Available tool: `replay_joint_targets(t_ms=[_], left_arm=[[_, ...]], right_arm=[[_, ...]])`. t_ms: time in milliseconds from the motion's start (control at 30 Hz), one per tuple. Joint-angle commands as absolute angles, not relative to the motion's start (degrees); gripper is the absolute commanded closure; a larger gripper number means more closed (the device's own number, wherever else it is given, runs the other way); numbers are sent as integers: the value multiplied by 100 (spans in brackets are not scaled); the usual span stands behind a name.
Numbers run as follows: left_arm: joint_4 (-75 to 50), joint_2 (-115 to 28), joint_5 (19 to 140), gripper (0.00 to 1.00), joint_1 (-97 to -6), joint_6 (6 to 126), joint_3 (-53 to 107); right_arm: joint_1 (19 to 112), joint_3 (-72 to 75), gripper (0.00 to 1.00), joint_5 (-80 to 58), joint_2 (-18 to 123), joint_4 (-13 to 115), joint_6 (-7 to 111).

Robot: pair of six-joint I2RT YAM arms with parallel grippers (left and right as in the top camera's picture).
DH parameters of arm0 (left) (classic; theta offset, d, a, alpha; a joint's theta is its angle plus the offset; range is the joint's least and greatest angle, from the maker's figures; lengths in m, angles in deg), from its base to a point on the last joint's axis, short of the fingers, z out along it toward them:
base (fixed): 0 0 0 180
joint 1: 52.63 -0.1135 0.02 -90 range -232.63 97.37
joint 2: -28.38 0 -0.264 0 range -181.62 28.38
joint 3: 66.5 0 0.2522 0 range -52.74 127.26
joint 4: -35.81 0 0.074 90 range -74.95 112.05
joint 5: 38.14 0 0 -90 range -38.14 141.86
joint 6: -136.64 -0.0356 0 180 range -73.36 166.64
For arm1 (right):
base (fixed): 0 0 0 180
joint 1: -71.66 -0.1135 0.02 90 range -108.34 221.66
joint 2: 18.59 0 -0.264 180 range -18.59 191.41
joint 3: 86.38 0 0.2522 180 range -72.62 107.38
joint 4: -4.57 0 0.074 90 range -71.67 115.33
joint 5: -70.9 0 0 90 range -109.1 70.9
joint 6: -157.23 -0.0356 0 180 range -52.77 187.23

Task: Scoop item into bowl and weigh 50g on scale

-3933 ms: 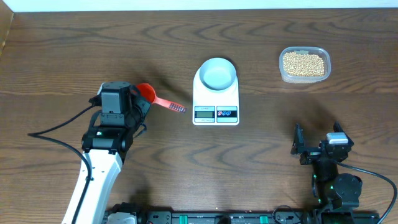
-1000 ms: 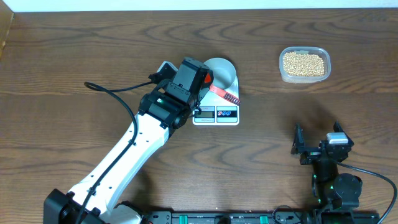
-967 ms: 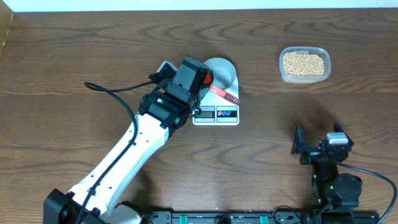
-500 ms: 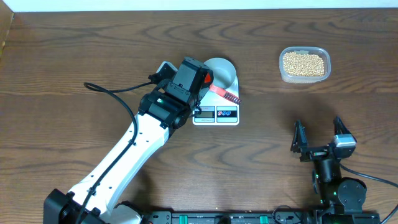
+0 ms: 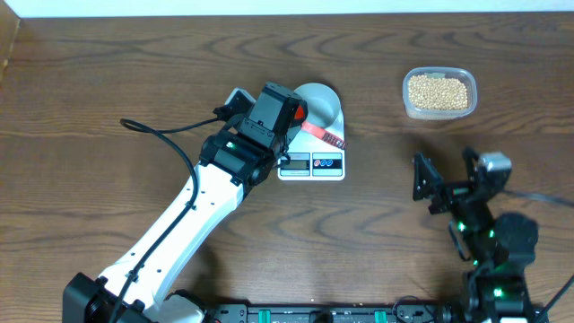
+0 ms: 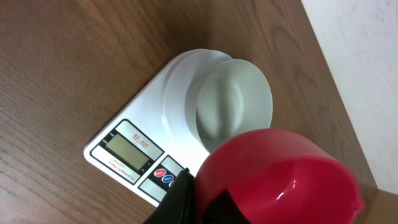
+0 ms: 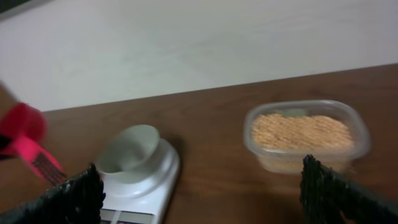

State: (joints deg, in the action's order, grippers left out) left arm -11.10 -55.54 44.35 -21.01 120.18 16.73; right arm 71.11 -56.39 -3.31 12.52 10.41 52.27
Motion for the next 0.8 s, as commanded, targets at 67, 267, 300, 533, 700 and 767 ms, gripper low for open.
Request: replay_joint_targets(t_ms=[67,267,300,533,700,767], left_arm=[[-1132,-5585,4341,93,-2103,12066,1800],[-1128,-5585,4341,93,-2103,12068,1800],[-1125,-5585,4341,93,-2103,12068,1800],[-1130,-5585,4341,93,-2103,12068,1800],[-1130,-5585,4341,93,-2103,12068,1800],[-1132,-5585,4341,93,-2103,12068,1800]], right_arm=[[7087,-4863,1,1494,2251,1270,5135],[7087,-4802,1,3499,2546,1191,4639],[7087,-4804,1,3669,2550,1194,4488],[7087,-4802,1,3800,2557,507,4031],[7087,-4802,1,2806,2574,-852,3197],[7084,-4802,1,2377,2681,-916,3033]])
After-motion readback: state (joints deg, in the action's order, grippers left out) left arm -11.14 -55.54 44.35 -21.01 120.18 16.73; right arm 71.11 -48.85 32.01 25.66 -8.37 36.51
